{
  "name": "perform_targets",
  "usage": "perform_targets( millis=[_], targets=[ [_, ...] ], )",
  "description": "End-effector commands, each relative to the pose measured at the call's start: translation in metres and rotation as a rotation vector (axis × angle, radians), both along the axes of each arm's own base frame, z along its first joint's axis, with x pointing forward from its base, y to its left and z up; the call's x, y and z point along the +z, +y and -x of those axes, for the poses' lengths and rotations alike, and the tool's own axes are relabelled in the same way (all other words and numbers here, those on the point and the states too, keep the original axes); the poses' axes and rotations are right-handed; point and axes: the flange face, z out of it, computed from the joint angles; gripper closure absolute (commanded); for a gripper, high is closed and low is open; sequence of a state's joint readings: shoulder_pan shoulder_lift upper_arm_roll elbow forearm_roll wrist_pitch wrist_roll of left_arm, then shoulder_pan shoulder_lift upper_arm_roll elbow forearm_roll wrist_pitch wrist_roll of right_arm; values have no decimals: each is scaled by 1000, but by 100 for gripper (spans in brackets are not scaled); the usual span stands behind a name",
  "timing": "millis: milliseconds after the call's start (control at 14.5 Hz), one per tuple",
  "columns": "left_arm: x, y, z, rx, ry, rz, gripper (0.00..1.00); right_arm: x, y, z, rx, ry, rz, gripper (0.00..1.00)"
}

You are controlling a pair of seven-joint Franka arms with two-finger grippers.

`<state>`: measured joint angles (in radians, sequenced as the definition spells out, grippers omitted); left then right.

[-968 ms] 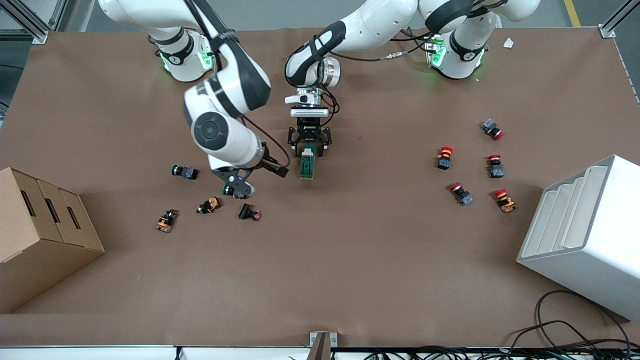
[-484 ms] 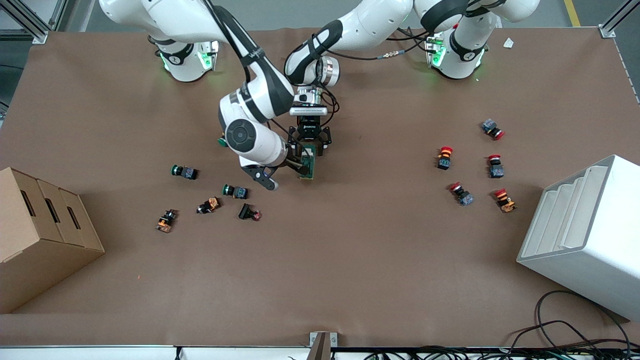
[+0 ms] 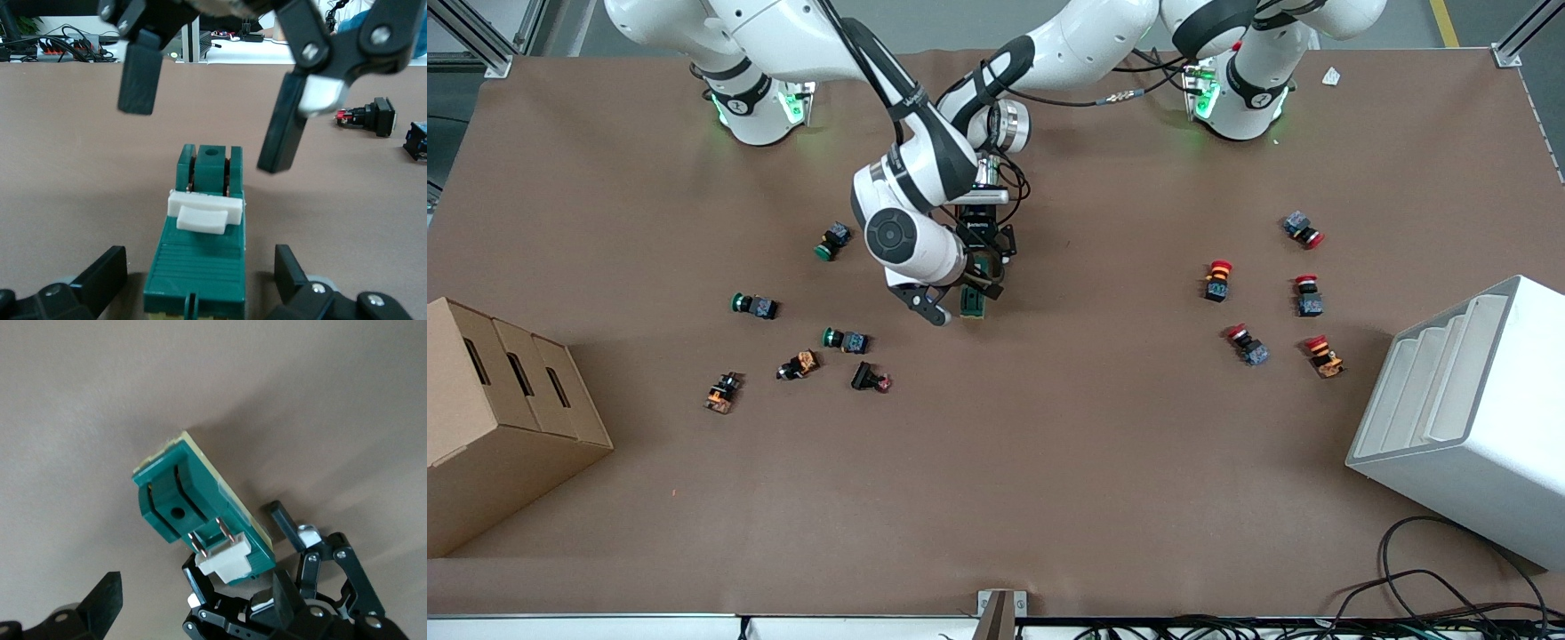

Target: Close load switch with both arms

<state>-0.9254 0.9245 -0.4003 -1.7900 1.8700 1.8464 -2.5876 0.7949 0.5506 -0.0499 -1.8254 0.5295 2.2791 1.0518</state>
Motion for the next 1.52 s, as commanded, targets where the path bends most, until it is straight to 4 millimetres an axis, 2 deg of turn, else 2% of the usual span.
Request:
perform_targets(
  millis=[0,484,761,1037,1452],
  targets=[
    [-33,9,24,11,72,-20,2,-6,5,8,-16,8,-3,0],
    [-34,7,27,11,76,-16,1,-34,14,13,-32,-39,-3,0],
    [-32,6,26,10,74,-15,1,-35,16,12,-41,-46,-10,0],
    [-33,6,26,13,75,-12,1,-26,11,-2,-68,-54,-24,0],
    [-33,7,26,15,73,-12,1,12,7,-40,-128,-23,-54,0]
  ],
)
